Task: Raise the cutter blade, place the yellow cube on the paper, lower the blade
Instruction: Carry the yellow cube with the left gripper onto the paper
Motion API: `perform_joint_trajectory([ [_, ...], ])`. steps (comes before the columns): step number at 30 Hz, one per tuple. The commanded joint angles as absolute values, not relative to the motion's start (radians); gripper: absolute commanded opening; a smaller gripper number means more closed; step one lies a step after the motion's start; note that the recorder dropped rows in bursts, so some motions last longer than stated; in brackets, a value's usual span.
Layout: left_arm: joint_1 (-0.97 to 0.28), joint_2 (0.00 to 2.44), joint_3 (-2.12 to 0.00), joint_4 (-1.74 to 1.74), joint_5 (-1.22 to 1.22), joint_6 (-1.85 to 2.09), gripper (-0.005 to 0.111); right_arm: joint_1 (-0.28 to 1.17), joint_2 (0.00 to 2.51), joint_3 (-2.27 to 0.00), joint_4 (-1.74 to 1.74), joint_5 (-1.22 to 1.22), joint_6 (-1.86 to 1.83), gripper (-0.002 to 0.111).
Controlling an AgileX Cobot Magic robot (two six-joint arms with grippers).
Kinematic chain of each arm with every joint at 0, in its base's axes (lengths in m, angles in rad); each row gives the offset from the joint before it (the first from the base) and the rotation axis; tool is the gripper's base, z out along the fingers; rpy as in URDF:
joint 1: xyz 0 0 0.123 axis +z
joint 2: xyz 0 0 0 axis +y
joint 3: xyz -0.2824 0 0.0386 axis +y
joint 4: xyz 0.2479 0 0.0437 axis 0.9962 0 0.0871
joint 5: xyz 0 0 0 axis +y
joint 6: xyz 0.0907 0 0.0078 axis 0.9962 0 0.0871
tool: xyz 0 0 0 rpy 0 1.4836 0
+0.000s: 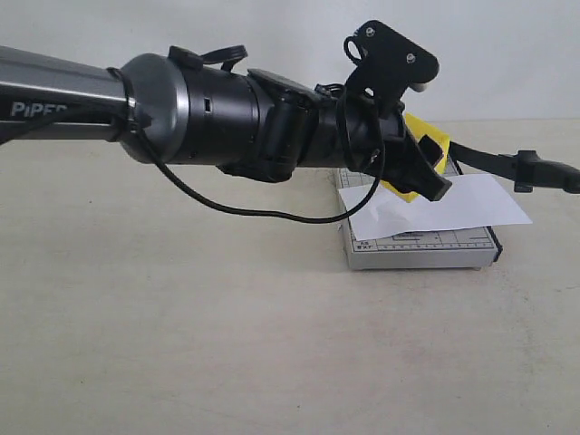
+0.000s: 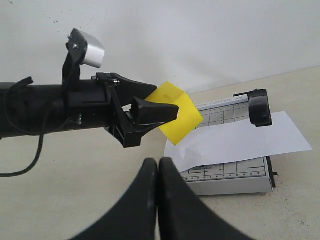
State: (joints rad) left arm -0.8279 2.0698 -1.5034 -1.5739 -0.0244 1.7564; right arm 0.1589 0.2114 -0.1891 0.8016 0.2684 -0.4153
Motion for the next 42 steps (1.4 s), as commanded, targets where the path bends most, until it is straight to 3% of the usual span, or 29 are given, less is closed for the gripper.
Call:
perform_joint_trajectory([
  [1, -0.835, 2.103, -1.533, -1.572, -0.057, 1.769, 0.004, 0.160, 0.207, -0.186, 0.799, 0.262, -0.420, 0.000],
  [16, -0.835, 2.224, -1.659, -1.572, -0.059, 1.804, 0.004, 0.160, 0.207, -0.186, 0.799, 0.262, -0.420, 0.000],
  [42, -0.834, 2.259, -1.659, -1.572, -0.059, 1.804, 0.004, 0.160, 0.207, -0.186, 0.799, 0.262, -0.420, 0.000],
])
